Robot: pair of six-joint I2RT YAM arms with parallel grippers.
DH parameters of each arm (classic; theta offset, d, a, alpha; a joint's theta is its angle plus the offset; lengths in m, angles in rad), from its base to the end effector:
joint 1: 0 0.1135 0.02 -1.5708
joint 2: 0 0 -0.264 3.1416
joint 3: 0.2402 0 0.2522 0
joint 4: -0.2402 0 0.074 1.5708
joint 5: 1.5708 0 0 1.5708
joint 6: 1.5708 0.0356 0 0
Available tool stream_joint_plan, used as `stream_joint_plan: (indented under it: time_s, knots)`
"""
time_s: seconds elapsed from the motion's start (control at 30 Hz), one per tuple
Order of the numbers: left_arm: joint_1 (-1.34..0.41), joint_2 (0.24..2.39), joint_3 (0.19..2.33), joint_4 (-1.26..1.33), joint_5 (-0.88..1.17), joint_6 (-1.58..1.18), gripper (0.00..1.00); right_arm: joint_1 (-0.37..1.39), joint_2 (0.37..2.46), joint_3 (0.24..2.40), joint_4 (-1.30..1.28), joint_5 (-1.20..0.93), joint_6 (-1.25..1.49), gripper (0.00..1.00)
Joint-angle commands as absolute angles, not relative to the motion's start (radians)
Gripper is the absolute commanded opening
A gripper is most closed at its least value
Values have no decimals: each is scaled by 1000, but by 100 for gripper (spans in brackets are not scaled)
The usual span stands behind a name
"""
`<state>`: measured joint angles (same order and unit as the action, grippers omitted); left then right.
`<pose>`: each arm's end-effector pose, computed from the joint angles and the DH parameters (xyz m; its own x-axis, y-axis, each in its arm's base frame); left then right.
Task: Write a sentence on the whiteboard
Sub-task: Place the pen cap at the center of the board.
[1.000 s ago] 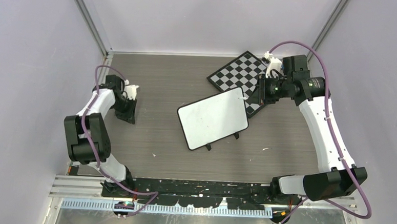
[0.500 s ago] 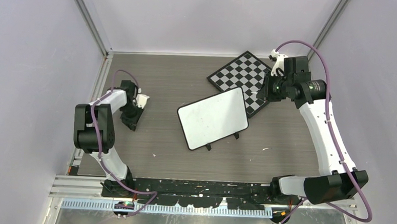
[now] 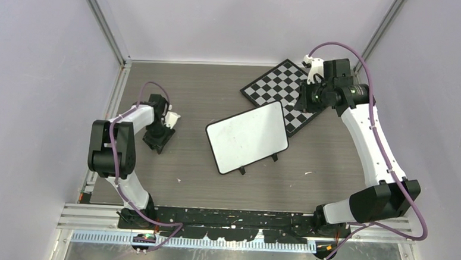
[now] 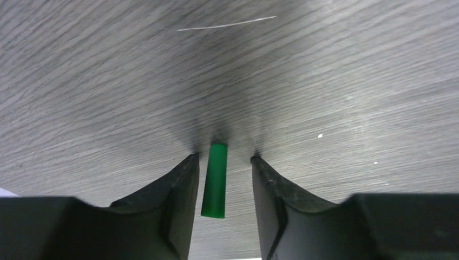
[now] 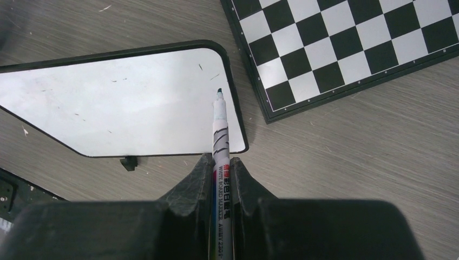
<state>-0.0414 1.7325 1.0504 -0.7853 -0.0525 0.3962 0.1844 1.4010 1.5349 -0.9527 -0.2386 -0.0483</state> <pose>0.3016 -0.0106 0.1572 -0.9030 0.4231 -0.0751 0.4167 0.9048 0.0880 0.2780 0.0604 0.3866 -0.7008 -0.1784 -0.6906 -0.3711 0.9181 0.1394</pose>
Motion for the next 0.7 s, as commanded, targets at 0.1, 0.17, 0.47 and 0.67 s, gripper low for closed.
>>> stream_joint_plan:
  time_s: [0.1, 0.17, 0.47, 0.67]
  knots:
    - [-63, 1666, 1095, -873, 98, 358, 61, 193, 1388, 1568, -955, -250, -117, 0]
    - [-63, 1626, 1134, -910, 146, 341, 76, 198, 1383, 1568, -958, -248, -132, 0]
    - [-61, 1429, 1315, -917, 281, 183, 100, 270, 1460, 1658, -956, -214, -151, 0]
    - [-55, 1247, 1270, -704, 335, 44, 100, 298, 1460, 1701, -837, -156, -23, 0]
